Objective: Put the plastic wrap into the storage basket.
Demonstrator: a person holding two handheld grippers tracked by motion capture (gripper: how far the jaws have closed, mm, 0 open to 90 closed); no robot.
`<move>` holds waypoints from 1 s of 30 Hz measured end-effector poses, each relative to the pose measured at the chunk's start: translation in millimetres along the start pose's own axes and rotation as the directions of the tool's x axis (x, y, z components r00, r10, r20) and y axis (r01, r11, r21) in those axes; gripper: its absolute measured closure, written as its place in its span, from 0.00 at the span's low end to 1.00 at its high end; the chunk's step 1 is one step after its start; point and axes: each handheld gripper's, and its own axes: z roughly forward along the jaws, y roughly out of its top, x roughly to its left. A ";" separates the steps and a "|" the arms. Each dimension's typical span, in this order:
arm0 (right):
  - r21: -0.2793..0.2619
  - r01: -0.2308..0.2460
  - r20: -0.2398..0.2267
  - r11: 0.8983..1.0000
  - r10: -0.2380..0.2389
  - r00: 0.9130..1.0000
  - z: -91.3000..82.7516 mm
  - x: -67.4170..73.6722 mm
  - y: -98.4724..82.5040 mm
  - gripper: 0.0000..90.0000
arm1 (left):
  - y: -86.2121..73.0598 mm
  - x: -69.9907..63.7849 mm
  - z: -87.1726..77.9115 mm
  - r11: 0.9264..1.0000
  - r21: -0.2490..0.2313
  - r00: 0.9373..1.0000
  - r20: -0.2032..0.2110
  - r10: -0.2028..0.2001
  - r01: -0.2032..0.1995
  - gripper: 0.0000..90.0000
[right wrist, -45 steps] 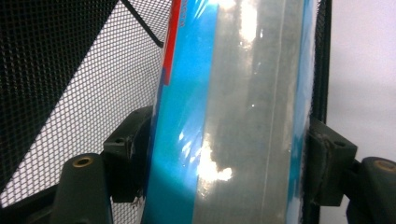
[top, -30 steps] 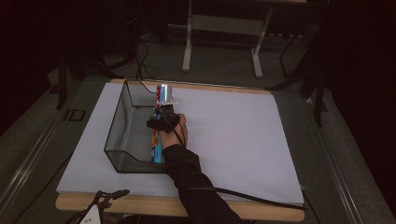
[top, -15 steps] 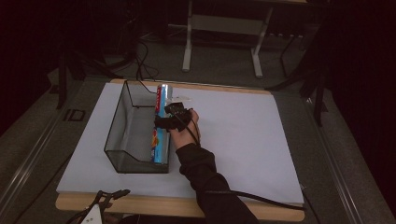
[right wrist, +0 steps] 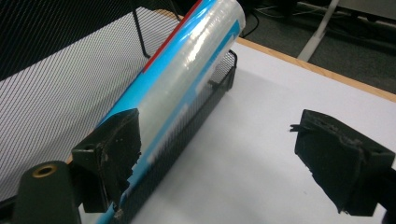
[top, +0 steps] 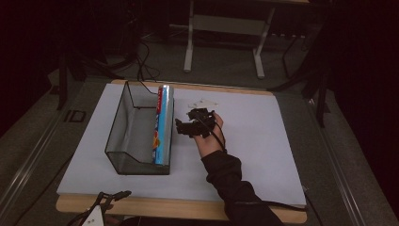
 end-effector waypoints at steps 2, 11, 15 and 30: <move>-0.006 0.007 0.000 1.000 -0.007 1.000 -8.0 -3.0 -4.1 0.16 | -0.1 0.2 0.3 1.000 0.000 1.000 -0.001 0.000 0.000 0.03; 0.006 0.026 -0.036 1.000 -0.025 0.999 -29.1 -12.6 -23.8 0.16 | 0.0 0.0 0.5 1.000 0.001 1.000 -0.001 0.000 0.000 0.03; 0.005 0.024 -0.046 1.000 -0.024 0.999 -36.4 -15.1 -30.3 0.16 | 0.0 -0.5 0.2 1.000 -0.002 1.000 -0.002 -0.001 0.001 0.03; 0.024 0.040 -0.043 0.999 -0.039 0.998 -72.2 -35.0 -81.3 0.16 | -0.4 -0.2 1.4 1.000 0.008 1.000 -0.003 0.000 0.000 0.03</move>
